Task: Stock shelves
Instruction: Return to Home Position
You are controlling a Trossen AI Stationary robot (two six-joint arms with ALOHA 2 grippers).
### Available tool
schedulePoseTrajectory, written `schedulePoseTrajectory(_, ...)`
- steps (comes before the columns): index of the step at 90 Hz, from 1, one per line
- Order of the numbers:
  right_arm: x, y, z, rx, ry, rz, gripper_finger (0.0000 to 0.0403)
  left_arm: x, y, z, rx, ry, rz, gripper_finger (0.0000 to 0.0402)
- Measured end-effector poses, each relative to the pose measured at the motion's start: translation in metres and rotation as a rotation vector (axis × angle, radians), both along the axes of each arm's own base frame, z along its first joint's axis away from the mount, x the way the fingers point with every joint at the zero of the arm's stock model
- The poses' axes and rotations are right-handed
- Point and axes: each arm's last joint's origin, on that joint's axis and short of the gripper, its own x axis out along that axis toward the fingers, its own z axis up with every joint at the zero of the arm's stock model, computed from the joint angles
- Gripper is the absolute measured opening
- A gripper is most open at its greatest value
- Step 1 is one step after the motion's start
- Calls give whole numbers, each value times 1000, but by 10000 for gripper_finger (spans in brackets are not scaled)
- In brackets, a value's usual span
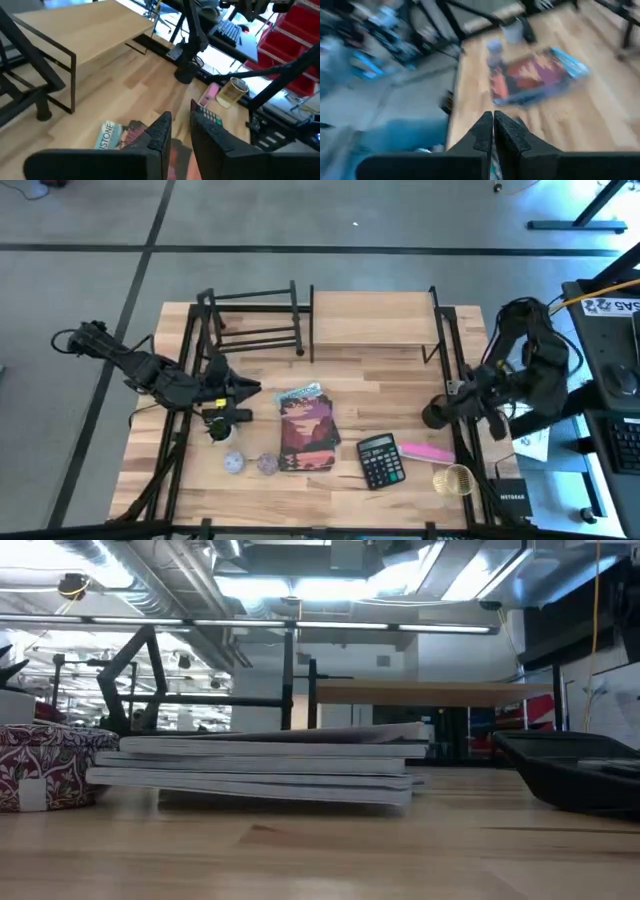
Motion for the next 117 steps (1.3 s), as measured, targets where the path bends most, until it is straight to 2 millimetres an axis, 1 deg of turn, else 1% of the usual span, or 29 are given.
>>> schedulePoseTrajectory(5,0,-4,-4,-6,-91,28,0,1,2,-4,-13,11,14,51)
schedulePoseTrajectory(16,-3,-14,-18,1,-224,79,0,4,3,-14,-32,42,-1,52)
schedulePoseTrajectory(29,-10,-33,-29,5,-312,33,0,7,5,-23,-16,29,15,52)
schedulePoseTrajectory(42,-20,-53,-28,0,-386,-48,0,10,13,-26,12,26,76,52)
schedulePoseTrajectory(54,-28,-67,-28,-13,-431,-93,0,12,20,-29,29,39,88,52)
schedulePoseTrajectory(66,-33,-77,-29,-16,-456,-142,0,17,26,-31,44,-11,30,52)
schedulePoseTrajectory(77,-36,-81,-32,-37,-448,-177,0,20,34,-32,68,-55,-7,52)
schedulePoseTrajectory(84,-35,-80,-36,-31,-436,-190,0,19,40,-31,90,-60,-23,52)
schedulePoseTrajectory(95,-30,-74,-50,-65,-415,-195,0,5,47,-19,137,-108,-65,52)
schedulePoseTrajectory(107,-27,-70,-63,-59,-416,-211,0,-24,52,-7,173,-162,-76,52)
schedulePoseTrajectory(112,-26,-69,-66,-58,-410,-218,0,-37,54,-7,169,-179,-70,52)
schedulePoseTrajectory(117,-25,-67,-69,-57,-402,-216,0,-47,56,-11,159,-179,-65,52)
